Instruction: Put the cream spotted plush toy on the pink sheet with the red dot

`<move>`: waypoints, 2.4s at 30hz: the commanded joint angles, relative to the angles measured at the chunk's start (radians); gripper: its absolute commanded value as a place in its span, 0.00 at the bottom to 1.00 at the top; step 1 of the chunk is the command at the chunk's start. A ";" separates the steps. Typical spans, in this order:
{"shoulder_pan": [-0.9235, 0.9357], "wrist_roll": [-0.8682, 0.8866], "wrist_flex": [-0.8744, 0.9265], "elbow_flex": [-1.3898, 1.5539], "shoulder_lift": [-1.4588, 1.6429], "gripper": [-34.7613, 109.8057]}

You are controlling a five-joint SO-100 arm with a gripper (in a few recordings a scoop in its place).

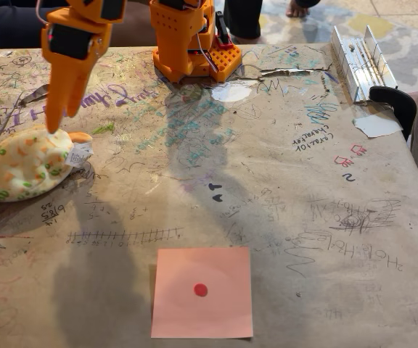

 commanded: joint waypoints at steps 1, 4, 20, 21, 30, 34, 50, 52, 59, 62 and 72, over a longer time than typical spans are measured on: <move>-0.002 -0.041 0.008 -0.052 -0.014 0.53; 0.000 -0.061 0.028 -0.084 -0.091 0.55; 0.144 -0.103 0.098 -0.425 -0.505 0.55; 0.147 -0.100 0.101 -0.449 -0.520 0.55; 0.158 -0.124 0.176 -0.655 -0.664 0.56; 0.149 -0.147 0.186 -0.618 -0.643 0.56; 0.163 -0.140 0.334 -0.726 -0.799 0.54; 0.141 -0.120 0.371 -0.801 -0.844 0.54; 0.114 -0.107 0.638 -1.180 -1.057 0.52; 0.110 -0.117 0.759 -1.359 -1.167 0.44; 0.101 -0.144 0.862 -1.420 -1.215 0.24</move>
